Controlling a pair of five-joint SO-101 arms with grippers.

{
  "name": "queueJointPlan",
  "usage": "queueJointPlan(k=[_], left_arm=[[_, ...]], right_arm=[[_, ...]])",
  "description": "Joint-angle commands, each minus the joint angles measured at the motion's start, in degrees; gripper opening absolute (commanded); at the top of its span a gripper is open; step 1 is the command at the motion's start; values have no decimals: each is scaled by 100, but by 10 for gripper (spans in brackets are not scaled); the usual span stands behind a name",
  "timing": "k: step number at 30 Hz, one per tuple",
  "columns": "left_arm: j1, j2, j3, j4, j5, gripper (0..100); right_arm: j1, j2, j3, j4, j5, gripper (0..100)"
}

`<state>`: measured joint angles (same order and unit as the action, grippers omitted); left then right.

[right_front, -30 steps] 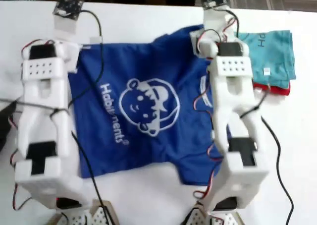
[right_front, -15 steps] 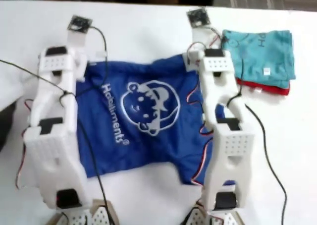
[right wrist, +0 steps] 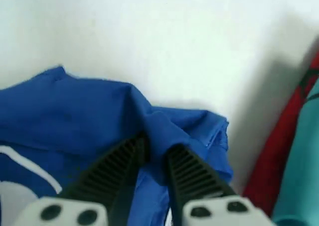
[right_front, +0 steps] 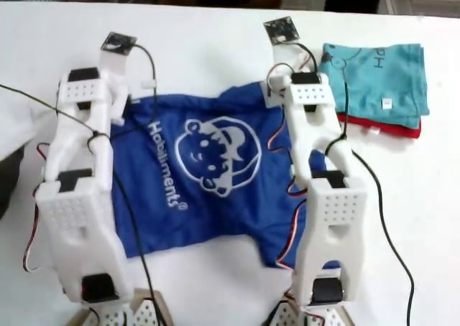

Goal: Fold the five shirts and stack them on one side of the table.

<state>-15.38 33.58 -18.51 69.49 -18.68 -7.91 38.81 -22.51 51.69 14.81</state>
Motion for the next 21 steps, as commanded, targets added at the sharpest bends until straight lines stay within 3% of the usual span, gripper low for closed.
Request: queueJointPlan(k=[1, 15, 21], left_arm=[[123, -721, -382, 668, 35, 25], [466, -2901, -365, 2822, 26, 25], [484, -3305, -84, 3156, 18, 25]], right_arm=[[31, -840, -308, 418, 9, 19], [40, -2580, -246, 2167, 53, 19], [13, -3002, -97, 2809, 53, 19]])
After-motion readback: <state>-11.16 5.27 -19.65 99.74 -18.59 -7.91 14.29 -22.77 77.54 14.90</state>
